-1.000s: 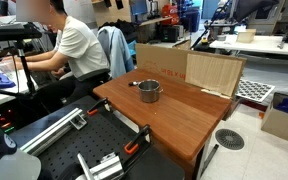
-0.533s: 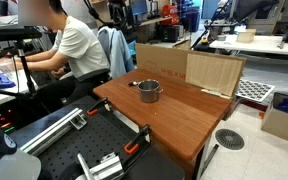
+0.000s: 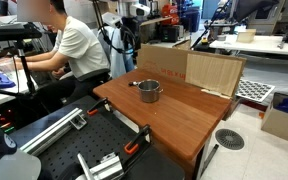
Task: Put the marker in the silver pot
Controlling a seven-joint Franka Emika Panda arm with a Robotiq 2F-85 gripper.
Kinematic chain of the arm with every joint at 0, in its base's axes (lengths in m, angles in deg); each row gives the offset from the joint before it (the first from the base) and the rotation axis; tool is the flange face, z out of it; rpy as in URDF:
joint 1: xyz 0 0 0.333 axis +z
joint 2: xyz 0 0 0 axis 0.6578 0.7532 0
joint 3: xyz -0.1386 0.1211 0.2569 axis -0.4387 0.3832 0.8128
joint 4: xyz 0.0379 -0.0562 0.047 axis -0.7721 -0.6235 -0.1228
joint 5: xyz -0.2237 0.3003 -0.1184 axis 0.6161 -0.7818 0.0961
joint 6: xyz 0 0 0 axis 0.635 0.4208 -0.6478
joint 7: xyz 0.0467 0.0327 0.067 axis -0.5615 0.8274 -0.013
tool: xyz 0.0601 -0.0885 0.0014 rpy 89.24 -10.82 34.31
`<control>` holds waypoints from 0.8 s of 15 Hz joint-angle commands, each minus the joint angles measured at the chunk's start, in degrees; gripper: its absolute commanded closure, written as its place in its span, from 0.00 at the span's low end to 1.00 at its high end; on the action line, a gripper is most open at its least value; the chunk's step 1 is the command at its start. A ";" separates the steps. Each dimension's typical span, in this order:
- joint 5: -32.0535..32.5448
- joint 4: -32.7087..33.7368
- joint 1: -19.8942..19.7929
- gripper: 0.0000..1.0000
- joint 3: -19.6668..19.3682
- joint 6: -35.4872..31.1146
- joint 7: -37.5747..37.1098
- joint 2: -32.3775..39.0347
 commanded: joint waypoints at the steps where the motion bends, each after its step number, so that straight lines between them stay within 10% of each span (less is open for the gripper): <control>1: -1.55 3.46 1.56 0.00 -1.72 -2.29 -2.13 5.73; 12: -1.18 11.00 4.96 0.00 -5.62 -0.68 -8.16 19.76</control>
